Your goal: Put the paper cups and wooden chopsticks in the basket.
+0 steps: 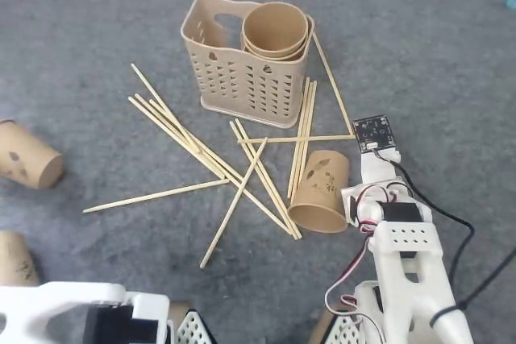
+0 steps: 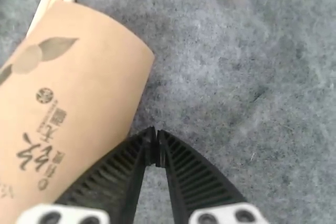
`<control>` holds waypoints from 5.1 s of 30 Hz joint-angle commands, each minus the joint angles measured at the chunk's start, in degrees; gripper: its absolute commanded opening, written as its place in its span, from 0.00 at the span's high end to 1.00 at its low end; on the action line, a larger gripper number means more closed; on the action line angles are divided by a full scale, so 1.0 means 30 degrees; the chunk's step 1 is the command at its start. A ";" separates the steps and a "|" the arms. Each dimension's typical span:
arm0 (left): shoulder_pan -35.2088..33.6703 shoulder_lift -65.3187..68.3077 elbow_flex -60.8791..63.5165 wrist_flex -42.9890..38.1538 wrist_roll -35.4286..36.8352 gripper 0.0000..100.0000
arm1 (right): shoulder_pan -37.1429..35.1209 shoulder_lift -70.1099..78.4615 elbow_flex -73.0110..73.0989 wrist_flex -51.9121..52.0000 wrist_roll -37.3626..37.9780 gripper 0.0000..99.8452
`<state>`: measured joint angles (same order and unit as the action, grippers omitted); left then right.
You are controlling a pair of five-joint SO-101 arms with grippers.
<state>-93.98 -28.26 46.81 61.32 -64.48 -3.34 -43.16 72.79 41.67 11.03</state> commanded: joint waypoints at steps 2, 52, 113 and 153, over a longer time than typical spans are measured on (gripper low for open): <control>0.1260 -0.0147 0.3179 -0.6212 0.1612 0.74 | -0.0073 -0.0366 -0.0059 -0.0278 0.0322 0.99; 1.0755 0.0264 -0.5612 0.1758 1.5795 0.86 | -0.0015 -0.0513 -0.0088 -0.0220 0.0410 0.99; 3.4989 1.3626 -3.9956 0.8645 2.9802 0.99 | -0.0073 -0.0396 -0.0029 -0.0630 0.0410 0.99; 3.7538 2.0249 -4.3853 1.0022 2.6051 0.99 | -0.0103 -0.0366 0.0000 -0.1158 0.0996 0.99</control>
<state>20.13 32.40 -85.05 94.11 14.46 -3.60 -43.16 72.79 39.03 13.14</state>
